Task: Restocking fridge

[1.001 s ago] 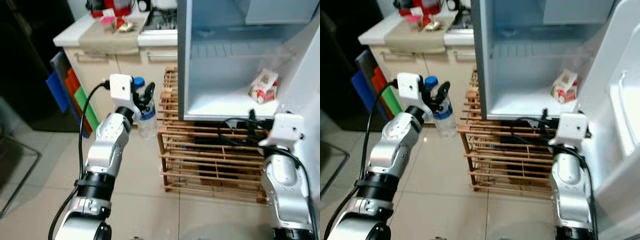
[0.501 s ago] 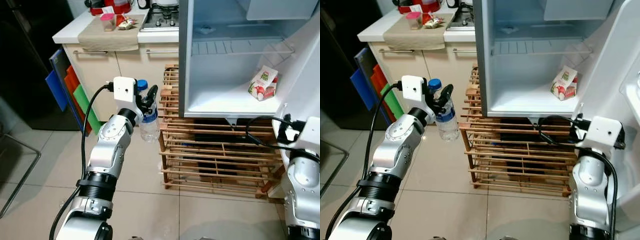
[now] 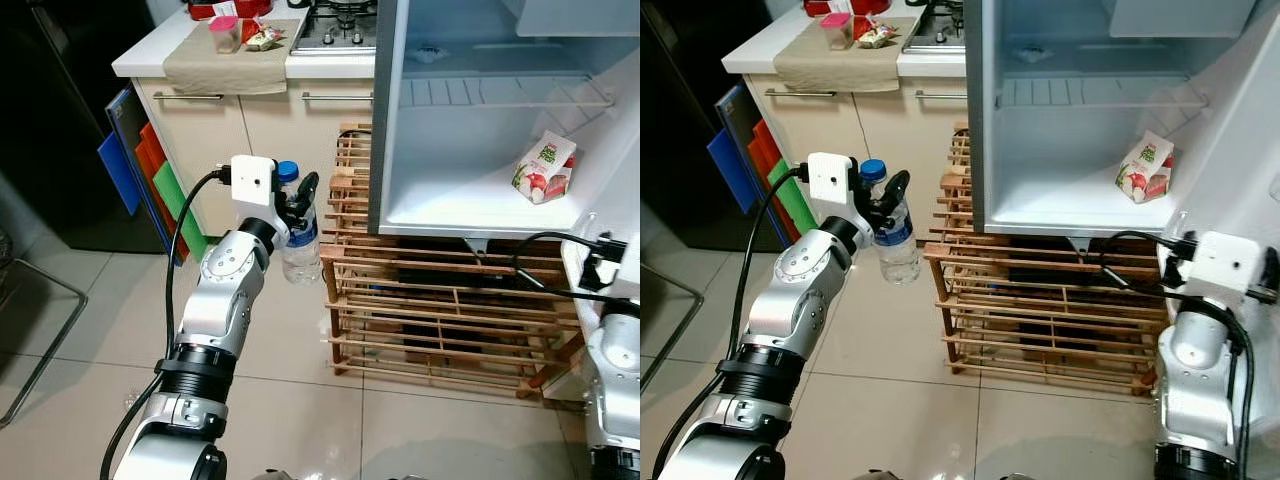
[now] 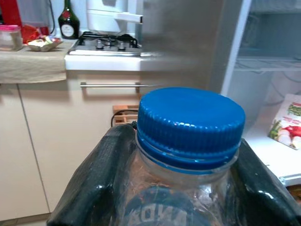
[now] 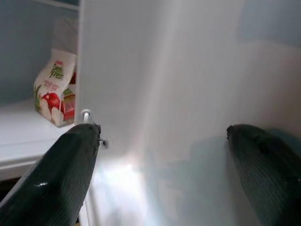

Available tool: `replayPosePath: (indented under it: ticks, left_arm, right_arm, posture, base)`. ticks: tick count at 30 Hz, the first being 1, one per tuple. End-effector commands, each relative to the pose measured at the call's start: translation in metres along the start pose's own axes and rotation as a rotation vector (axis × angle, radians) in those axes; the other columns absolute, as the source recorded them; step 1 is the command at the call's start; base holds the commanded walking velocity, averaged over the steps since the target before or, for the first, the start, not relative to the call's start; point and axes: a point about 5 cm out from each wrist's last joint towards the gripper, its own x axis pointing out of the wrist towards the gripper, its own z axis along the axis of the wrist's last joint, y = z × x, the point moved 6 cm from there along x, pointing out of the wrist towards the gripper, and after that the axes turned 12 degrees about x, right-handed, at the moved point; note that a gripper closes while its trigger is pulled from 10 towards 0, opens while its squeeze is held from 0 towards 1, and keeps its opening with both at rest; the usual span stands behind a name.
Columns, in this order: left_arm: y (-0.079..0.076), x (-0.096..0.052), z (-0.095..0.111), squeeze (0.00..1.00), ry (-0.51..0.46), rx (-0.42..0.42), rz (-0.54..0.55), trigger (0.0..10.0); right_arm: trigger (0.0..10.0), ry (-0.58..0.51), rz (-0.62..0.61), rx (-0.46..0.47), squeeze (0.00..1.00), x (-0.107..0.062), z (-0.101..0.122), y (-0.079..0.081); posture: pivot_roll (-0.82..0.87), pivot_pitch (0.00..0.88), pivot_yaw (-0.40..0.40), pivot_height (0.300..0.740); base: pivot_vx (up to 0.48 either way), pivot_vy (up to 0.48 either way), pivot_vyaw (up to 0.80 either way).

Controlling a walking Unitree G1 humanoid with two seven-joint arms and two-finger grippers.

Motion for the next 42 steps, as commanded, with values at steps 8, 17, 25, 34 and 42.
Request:
replayPosePath:
  ticks: [8,17,25,34,42]
  left_arm:
    - [0.0,0.002,0.012,0.0,-0.041,0.019,0.0,10.0]
    - [-0.007,0.001,0.009,0.0,-0.033,0.039,-0.03,10.0]
    - [-0.012,-0.004,0.006,0.0,-0.047,0.004,-0.091,10.0]
    - [-0.012,-0.007,0.001,0.0,-0.037,-0.018,-0.094,10.0]
    - [-0.021,-0.009,-0.006,0.0,-0.014,-0.086,-0.146,10.0]
  right_arm:
    - [10.0,-0.058,0.043,0.007,0.29,0.003,0.021,0.008]
    - [10.0,-0.054,0.323,0.076,0.3,-0.031,0.02,0.071]
    - [10.0,-0.018,0.373,0.119,0.33,-0.04,0.013,0.081]
    - [10.0,0.03,0.436,0.162,0.34,-0.052,0.005,0.097]
    - [10.0,0.037,0.463,0.164,0.35,-0.055,0.003,0.102]
  posture:
    - [-0.11,0.0,0.084,0.74]
    - [-0.1,0.0,0.082,0.74]
    - [-0.1,0.0,0.09,0.74]
    - [-0.1,0.0,0.082,0.74]
    - [-0.1,0.0,0.078,0.74]
  base:
    - [0.0,0.0,0.0]
    - [0.0,0.0,-0.08]
    - [0.0,0.0,-0.79]
    - [0.0,0.48,-0.79]
    - [0.0,0.12,-0.79]
